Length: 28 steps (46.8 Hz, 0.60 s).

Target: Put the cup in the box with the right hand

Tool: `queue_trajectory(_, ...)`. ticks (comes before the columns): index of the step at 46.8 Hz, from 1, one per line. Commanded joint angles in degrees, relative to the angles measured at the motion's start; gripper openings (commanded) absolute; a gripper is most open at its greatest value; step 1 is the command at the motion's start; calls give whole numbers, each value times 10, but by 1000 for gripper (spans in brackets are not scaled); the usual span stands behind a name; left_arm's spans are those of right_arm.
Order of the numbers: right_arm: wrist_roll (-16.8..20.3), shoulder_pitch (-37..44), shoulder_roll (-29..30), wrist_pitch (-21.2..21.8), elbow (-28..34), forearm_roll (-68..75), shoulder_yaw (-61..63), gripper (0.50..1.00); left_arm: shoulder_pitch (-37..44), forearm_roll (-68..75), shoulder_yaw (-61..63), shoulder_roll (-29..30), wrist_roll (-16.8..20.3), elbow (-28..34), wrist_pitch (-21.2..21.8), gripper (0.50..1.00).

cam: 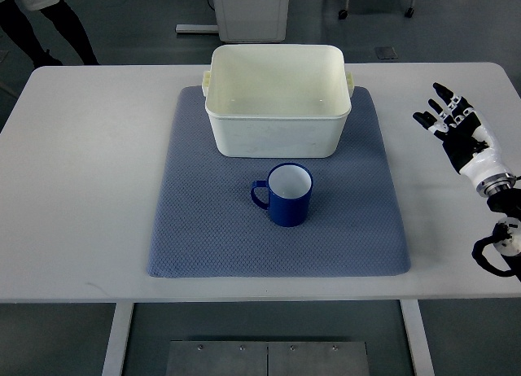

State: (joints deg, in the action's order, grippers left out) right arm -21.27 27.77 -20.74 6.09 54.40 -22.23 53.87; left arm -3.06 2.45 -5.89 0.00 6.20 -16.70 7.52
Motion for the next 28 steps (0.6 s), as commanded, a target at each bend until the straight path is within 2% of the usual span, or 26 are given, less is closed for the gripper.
queue_trajectory(1, 0, 0, 0, 1, 0, 0, 0, 1000, -1, 0, 0, 0, 0, 0, 0, 1000)
queue_trajectory(28, -2, 1, 0, 5, -2, 1, 2, 1000, 7, 0, 1, 0, 0, 0, 0, 1000)
